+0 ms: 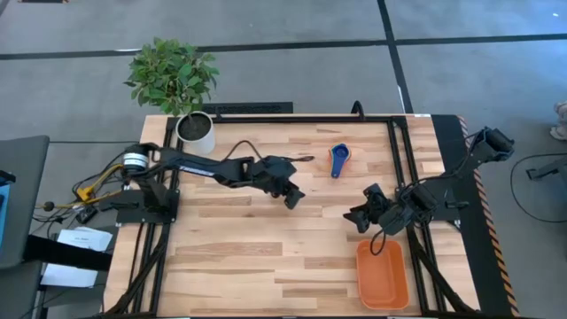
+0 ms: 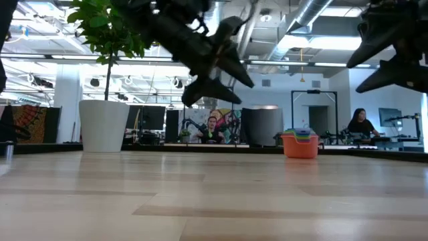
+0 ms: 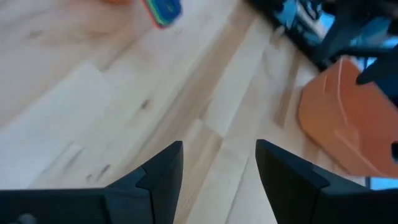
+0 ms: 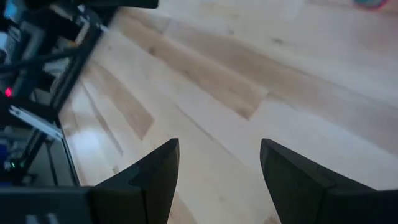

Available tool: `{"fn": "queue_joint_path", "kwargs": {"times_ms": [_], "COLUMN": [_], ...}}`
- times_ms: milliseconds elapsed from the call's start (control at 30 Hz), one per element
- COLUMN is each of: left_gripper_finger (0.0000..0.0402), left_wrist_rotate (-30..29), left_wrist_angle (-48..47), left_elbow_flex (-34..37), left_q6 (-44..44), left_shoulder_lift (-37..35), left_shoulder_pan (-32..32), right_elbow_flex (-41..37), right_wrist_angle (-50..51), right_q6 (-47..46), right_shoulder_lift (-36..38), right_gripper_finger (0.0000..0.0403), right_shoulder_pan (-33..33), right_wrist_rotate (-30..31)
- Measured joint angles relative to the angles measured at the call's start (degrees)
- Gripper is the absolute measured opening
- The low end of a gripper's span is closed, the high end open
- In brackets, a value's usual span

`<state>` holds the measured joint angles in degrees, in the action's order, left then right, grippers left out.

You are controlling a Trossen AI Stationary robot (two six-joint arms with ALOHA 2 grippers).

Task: Nest measuring cups in basket
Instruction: Put the stacked measuring cups into the orange bin

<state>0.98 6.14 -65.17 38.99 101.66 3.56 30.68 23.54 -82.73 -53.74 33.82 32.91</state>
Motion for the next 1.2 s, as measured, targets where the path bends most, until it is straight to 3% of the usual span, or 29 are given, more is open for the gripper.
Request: {"fn": "queue_joint_path", "kwargs": {"times_ms": [200,367,467,567,800,1000,1200], "left_gripper_finger": [0.019,0.0192,0.02,0.0217,0.0292,0.0342,0.0352], "left_wrist_rotate": [-1.3,-2.7,-0.1,3.4,14.6,19.7,21.4], "left_wrist_angle": [16.4,24.1,28.7,29.4,40.4,39.6,35.1], "left_elbow_flex": [10.7,11.3,10.8,9.3,2.1,-8.1,-17.9], "left_q6": [4.6,4.3,6.5,10.3,14.7,14.0,12.7], "left_shoulder_lift": [-2.4,2.6,6.2,10.2,20.8,28.2,33.7], "left_shoulder_pan": [2.2,3.1,4.6,6.9,12.0,13.4,13.7], "right_elbow_flex": [0.0,0.0,0.0,0.0,0.0,0.0,0.0], "right_wrist_angle": [-0.1,0.2,0.1,0.0,0.5,1.3,1.8], "right_q6": [0.1,2.8,5.7,8.7,14.0,14.5,13.9], "right_shoulder_lift": [0.4,2.7,5.2,7.8,12.9,14.8,15.3], "right_gripper_finger": [0.0245,0.0245,0.0245,0.0245,0.0245,0.0245,0.0245], "right_shoulder_pan": [-1.6,-6.9,-10.9,-15.4,-22.9,-26.7,-28.1], "right_wrist_rotate": [4.5,4.6,3.4,0.2,-3.9,-5.4,-8.8]}}
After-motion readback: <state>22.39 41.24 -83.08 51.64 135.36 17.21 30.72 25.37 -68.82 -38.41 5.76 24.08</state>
